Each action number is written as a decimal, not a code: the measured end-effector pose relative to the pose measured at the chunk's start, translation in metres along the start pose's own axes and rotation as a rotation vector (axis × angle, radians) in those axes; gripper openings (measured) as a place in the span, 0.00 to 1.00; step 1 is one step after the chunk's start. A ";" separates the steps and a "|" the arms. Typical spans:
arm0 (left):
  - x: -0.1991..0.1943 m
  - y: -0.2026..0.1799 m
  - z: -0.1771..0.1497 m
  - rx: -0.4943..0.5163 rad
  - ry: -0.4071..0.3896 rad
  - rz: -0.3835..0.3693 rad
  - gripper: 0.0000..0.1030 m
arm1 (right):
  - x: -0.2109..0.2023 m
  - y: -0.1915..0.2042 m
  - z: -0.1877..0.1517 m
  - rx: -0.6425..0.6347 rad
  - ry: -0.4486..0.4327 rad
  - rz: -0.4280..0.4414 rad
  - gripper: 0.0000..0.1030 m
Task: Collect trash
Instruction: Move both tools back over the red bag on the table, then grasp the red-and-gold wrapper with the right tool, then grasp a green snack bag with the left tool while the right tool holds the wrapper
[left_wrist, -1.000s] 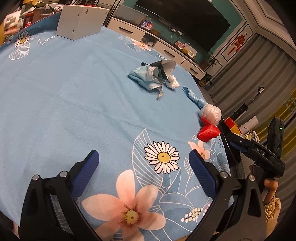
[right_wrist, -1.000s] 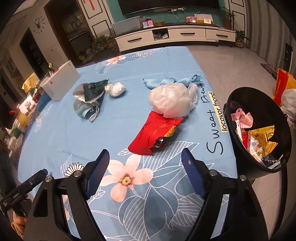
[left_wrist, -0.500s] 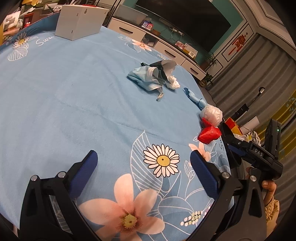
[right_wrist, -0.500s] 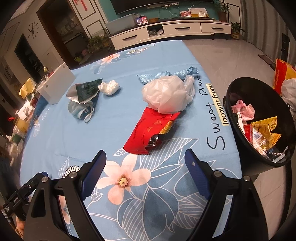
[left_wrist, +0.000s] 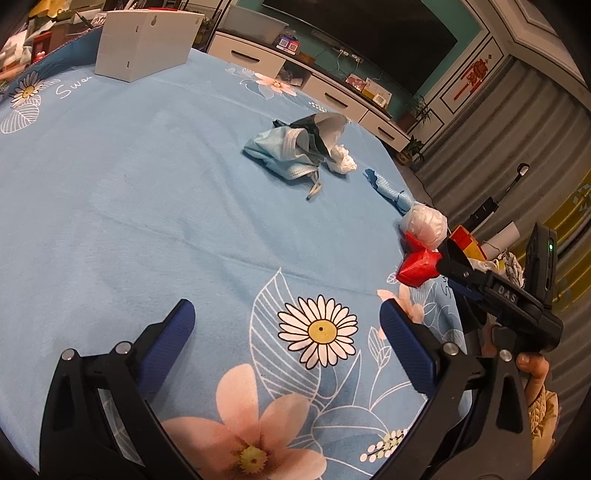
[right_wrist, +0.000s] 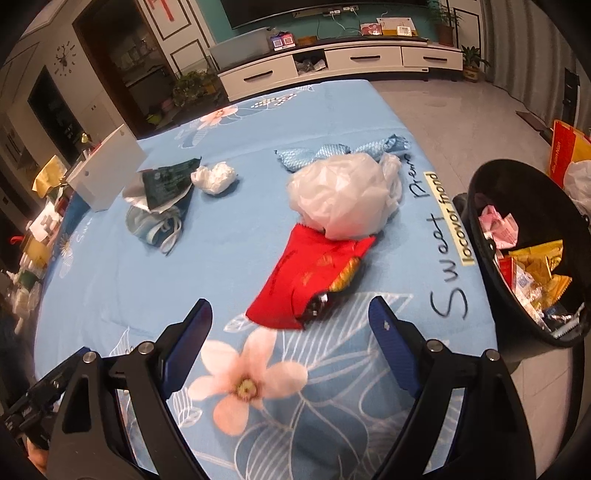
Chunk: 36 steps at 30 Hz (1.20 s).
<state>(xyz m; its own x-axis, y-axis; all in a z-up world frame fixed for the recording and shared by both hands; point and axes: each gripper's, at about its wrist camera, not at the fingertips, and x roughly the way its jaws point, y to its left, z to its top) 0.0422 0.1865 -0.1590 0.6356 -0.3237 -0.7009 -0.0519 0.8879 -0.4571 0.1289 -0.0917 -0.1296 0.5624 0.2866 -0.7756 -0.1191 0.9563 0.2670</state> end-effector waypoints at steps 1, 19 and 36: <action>0.001 -0.001 0.000 0.001 0.001 0.001 0.97 | 0.003 0.001 0.002 0.000 -0.004 -0.004 0.83; 0.013 -0.008 0.014 0.017 0.004 0.005 0.97 | 0.003 0.032 0.002 -0.171 -0.050 0.114 0.18; 0.063 -0.056 0.128 0.161 -0.142 -0.003 0.97 | -0.029 0.022 0.009 -0.188 -0.156 0.230 0.18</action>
<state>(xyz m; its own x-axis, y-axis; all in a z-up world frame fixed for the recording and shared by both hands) 0.1837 0.1575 -0.1076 0.7384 -0.2873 -0.6101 0.0669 0.9314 -0.3577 0.1173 -0.0799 -0.0959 0.6201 0.4978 -0.6064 -0.3984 0.8656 0.3032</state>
